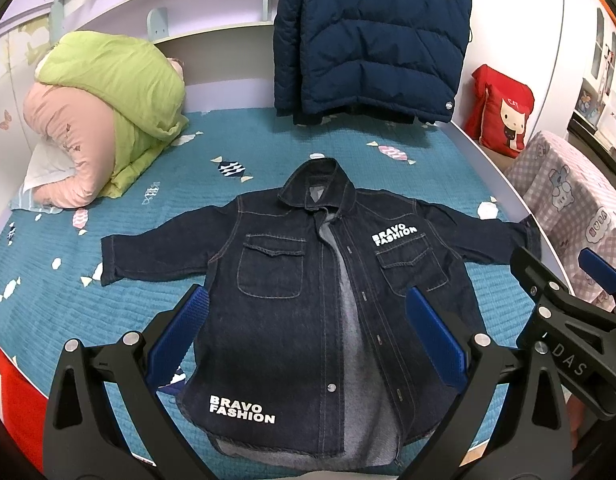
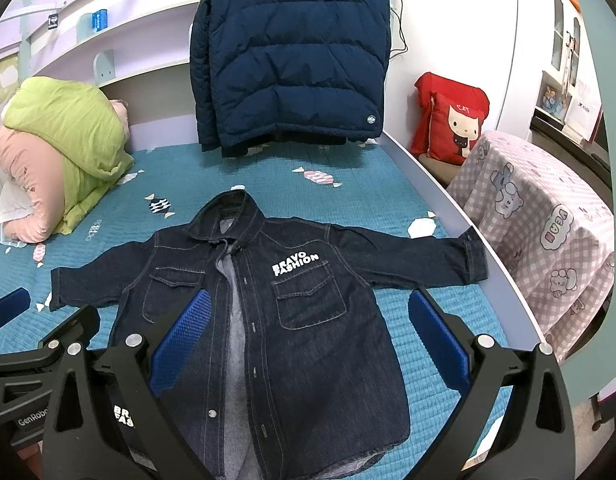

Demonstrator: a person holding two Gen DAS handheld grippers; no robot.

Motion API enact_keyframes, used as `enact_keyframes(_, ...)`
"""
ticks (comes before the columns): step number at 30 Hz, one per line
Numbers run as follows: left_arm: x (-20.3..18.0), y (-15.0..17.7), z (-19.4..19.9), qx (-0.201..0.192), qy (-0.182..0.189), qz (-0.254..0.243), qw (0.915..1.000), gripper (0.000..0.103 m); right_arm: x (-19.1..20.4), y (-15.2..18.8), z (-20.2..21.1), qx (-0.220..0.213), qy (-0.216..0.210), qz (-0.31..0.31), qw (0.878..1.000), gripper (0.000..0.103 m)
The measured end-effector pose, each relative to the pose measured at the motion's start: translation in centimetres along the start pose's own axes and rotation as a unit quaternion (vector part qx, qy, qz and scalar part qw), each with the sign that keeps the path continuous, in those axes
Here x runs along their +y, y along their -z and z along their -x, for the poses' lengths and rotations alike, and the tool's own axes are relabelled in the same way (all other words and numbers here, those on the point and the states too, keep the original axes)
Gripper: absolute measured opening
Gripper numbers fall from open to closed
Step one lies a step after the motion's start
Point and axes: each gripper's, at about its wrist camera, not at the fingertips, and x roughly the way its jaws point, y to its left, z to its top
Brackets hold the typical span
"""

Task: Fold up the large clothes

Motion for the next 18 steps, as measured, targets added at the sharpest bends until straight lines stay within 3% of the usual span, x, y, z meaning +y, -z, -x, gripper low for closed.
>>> enact_keyframes(18,0.1,0.53,-0.05,-0.001,0.011,0.0,0.9999,0.098,0.11,0.09,-0.09,0.005,0.002,0.0,1.0,0.096)
